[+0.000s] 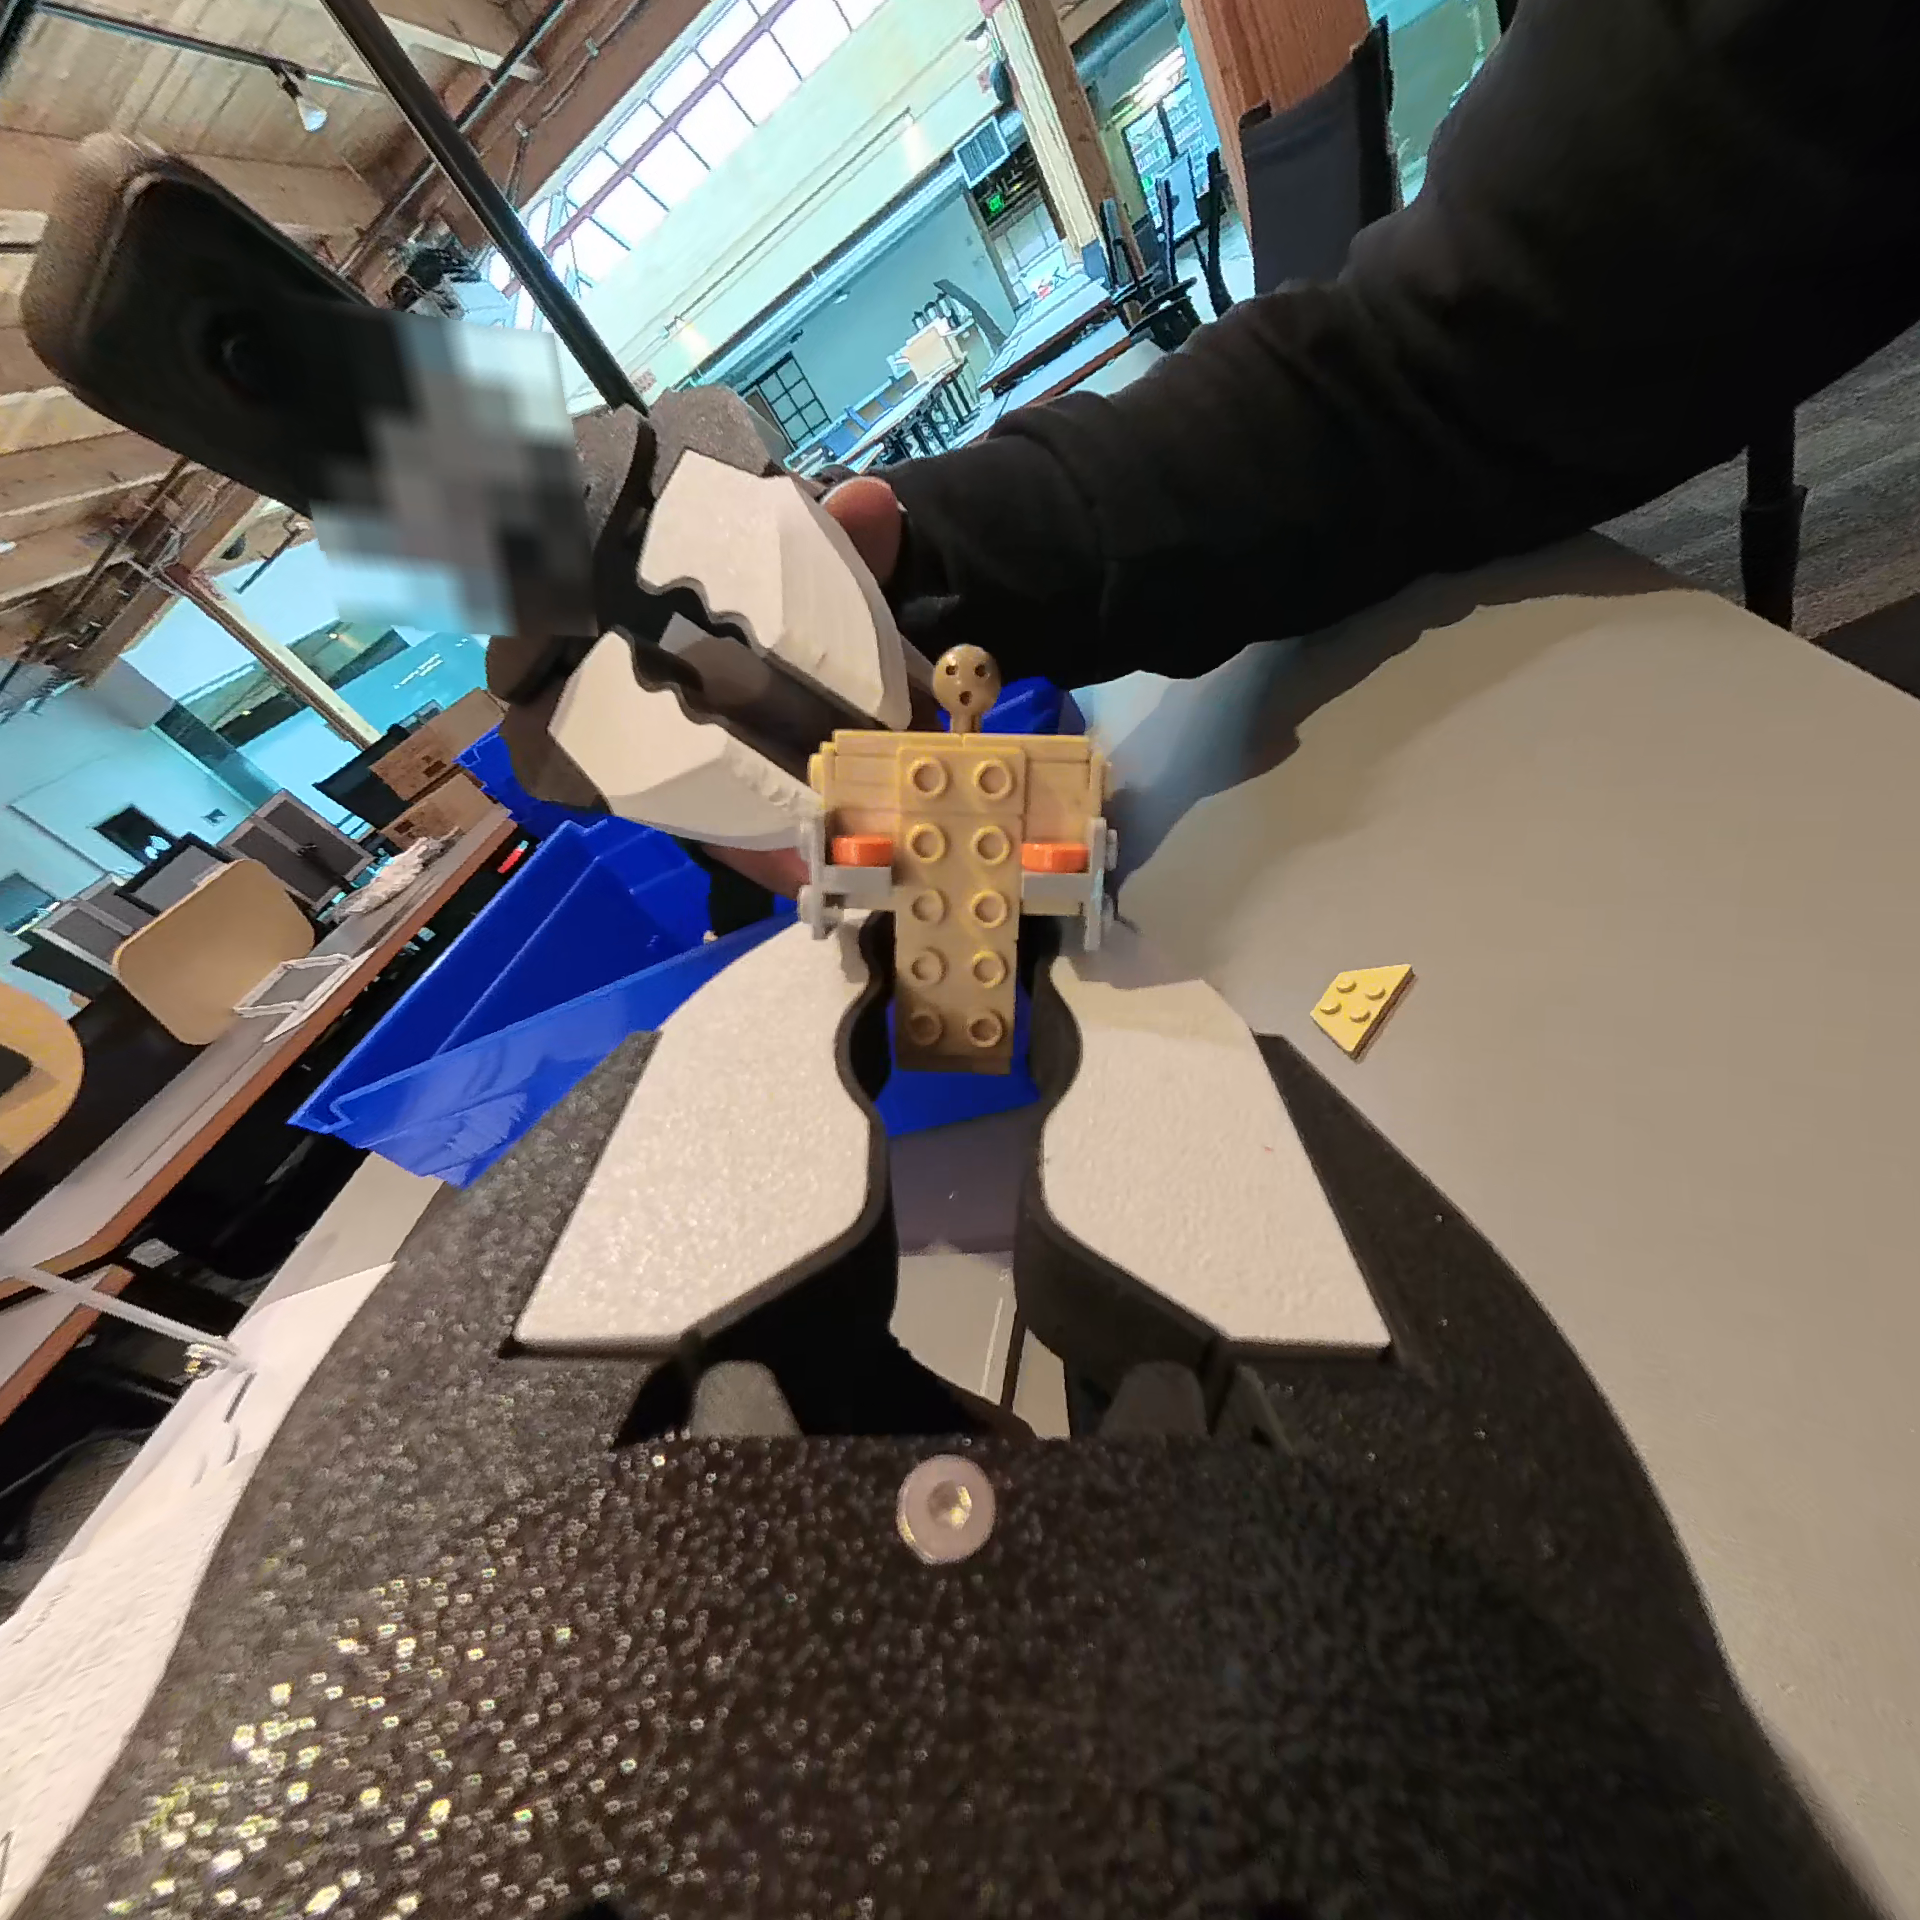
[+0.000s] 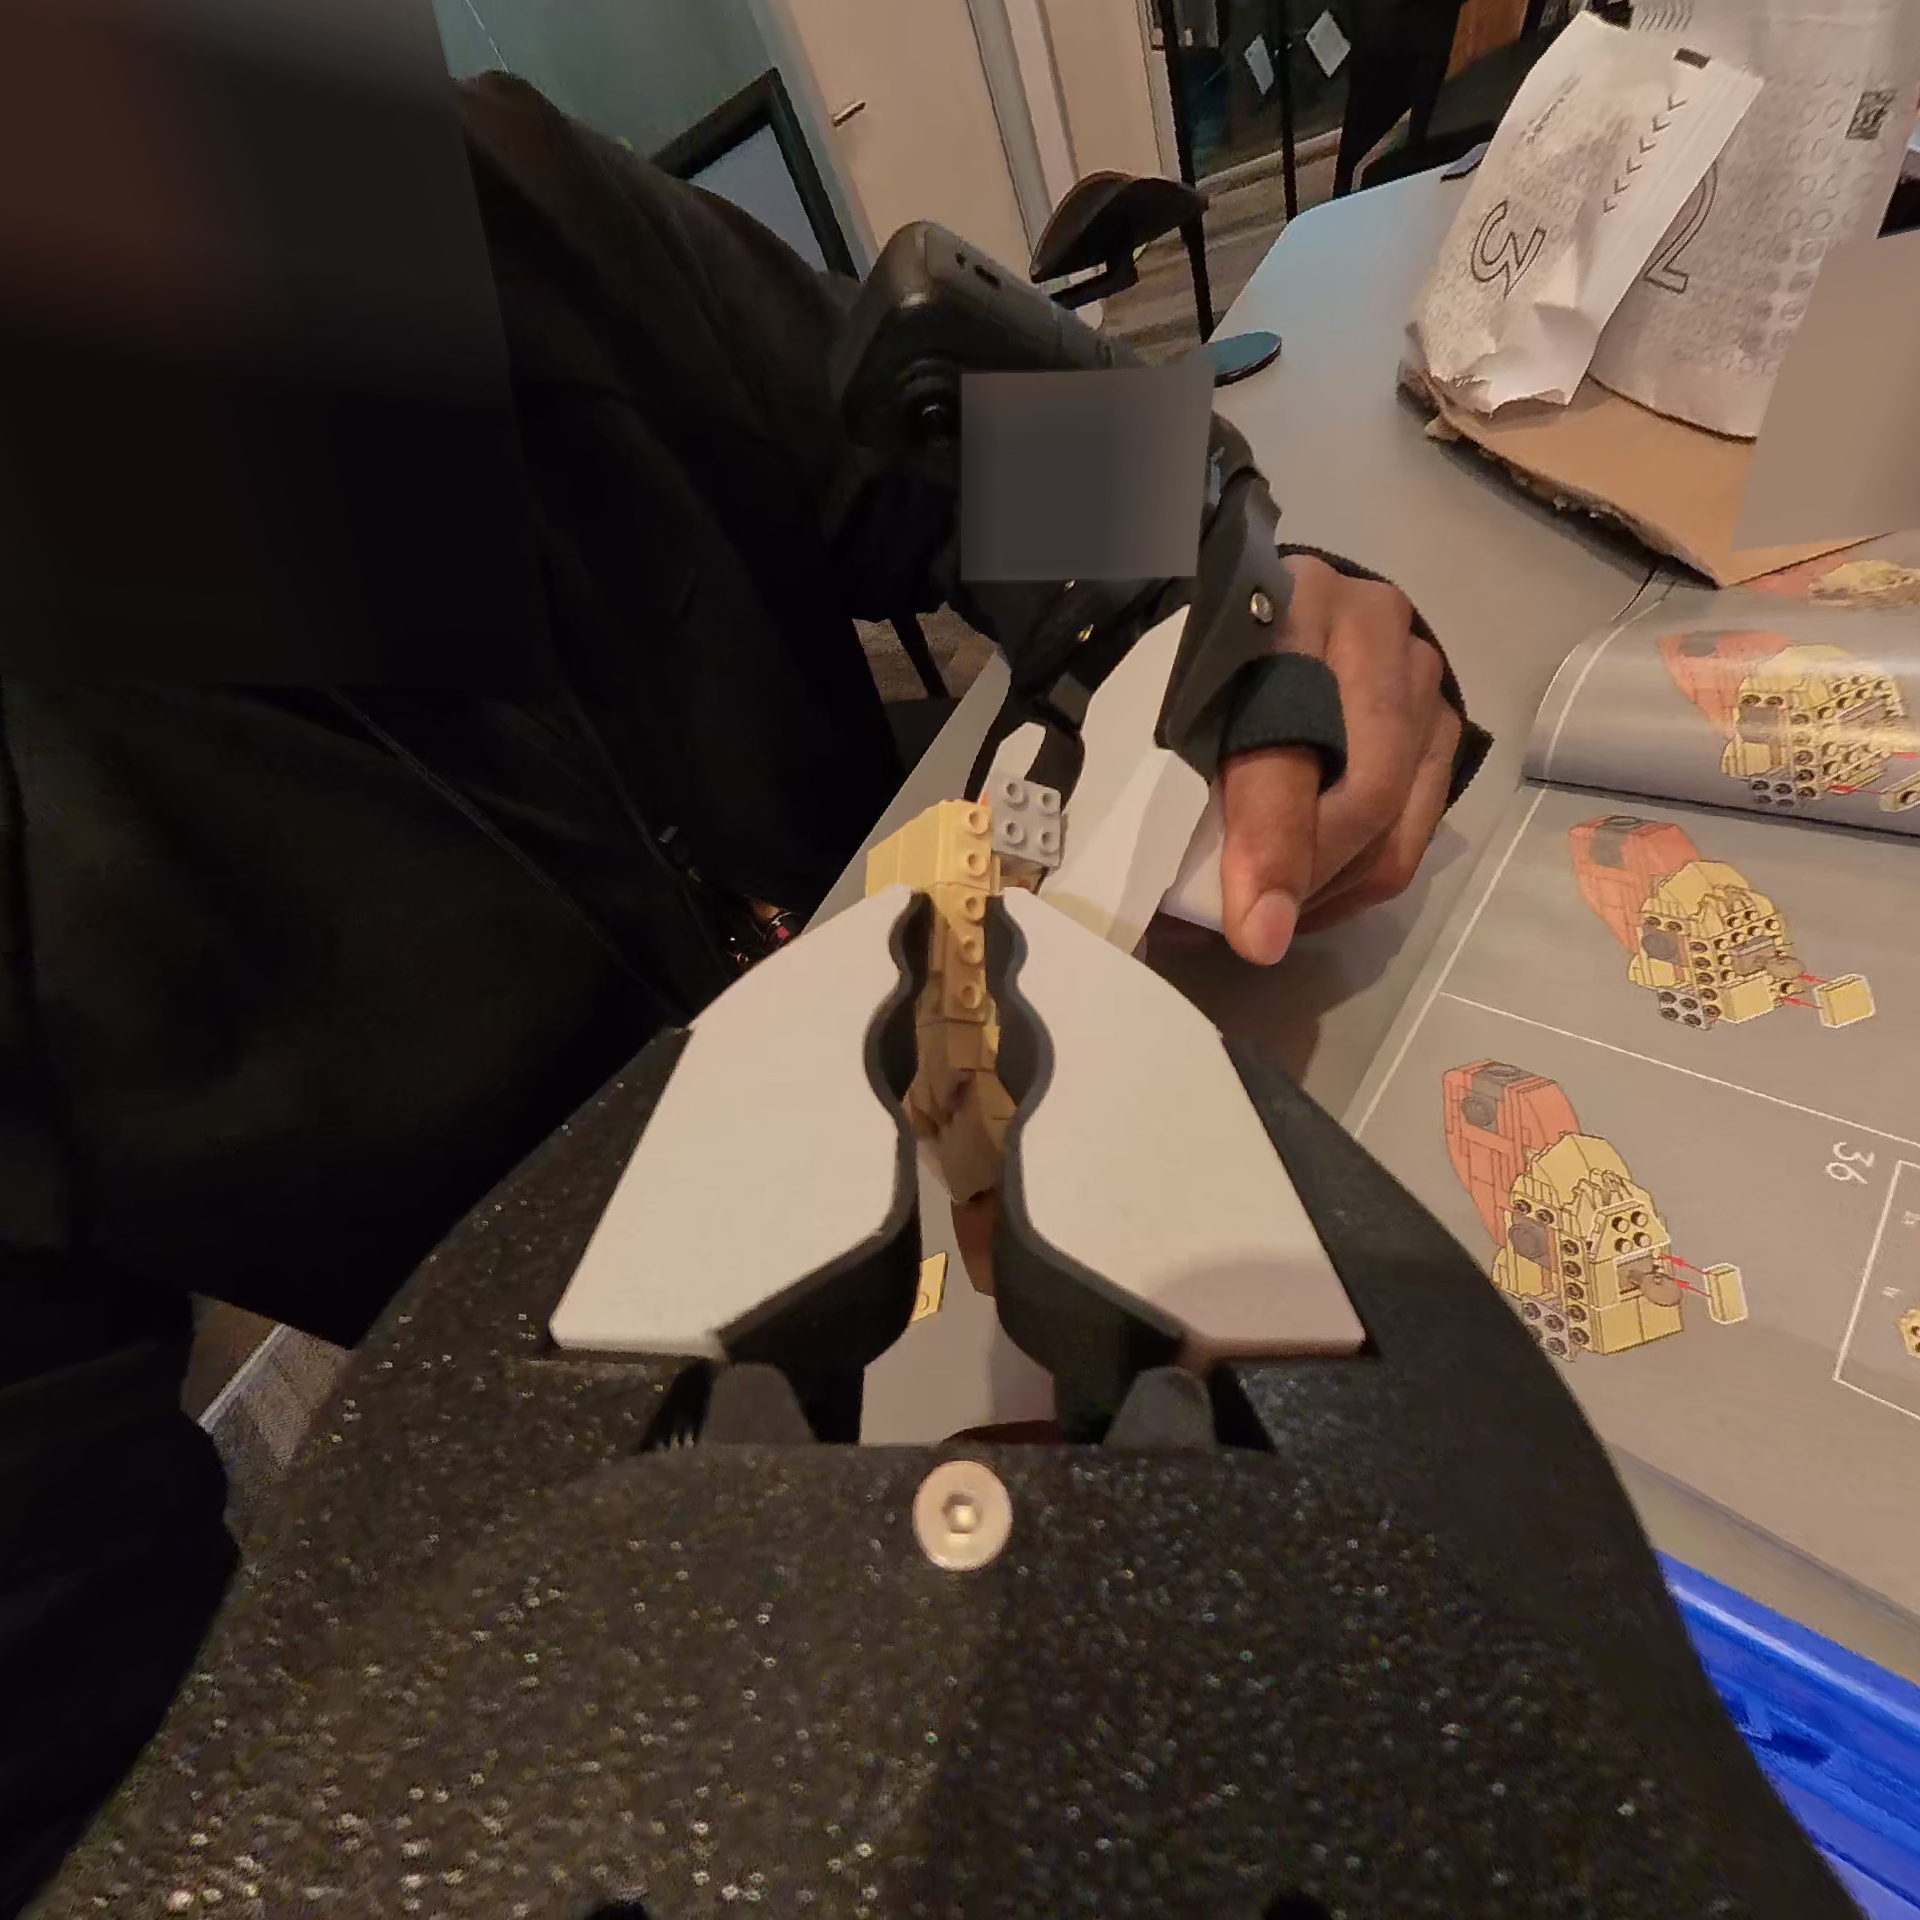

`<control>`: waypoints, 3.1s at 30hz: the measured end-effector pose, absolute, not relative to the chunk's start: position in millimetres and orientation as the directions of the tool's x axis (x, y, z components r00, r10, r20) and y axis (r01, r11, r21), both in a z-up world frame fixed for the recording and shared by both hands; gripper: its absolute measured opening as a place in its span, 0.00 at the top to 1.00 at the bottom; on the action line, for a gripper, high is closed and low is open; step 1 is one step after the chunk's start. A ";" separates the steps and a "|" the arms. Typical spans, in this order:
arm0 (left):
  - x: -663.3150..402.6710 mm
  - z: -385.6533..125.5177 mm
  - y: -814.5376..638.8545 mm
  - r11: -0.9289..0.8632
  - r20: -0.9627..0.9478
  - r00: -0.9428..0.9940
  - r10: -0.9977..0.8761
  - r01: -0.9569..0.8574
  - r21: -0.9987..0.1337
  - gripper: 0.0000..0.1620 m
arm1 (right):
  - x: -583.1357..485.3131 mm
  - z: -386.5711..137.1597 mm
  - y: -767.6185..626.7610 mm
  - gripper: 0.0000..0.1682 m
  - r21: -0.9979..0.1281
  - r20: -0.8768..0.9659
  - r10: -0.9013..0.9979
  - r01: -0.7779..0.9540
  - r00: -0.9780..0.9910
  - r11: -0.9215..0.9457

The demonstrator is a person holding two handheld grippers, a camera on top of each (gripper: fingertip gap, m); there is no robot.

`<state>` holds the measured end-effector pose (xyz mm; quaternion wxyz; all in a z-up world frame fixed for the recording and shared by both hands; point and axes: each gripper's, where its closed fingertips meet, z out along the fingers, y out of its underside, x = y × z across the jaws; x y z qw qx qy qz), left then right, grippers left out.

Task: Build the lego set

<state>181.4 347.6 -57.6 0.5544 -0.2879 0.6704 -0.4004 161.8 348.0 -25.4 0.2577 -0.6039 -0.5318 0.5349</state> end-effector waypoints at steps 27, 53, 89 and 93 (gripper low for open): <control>141.4 -33.2 423.1 0.061 -0.071 -0.047 -0.996 0.186 -0.981 0.86 | 188.9 -101.3 296.1 0.86 -0.646 0.207 0.970 0.762 0.128 0.038; 100.4 -21.0 420.7 -0.129 0.065 -0.233 -0.970 0.268 -0.955 0.86 | 215.0 -155.6 289.8 0.74 -0.591 0.206 0.967 0.806 0.150 0.001; 103.5 -20.8 408.7 -0.269 0.134 -0.439 -0.888 0.260 -0.928 0.86 | 214.8 -157.7 291.1 0.66 -0.632 0.296 0.945 0.771 0.142 0.082; 101.7 -20.5 403.3 -0.267 0.127 -0.454 -0.882 0.261 -0.928 0.86 | 214.7 -152.2 289.9 0.64 -0.663 0.275 0.949 0.745 0.151 0.073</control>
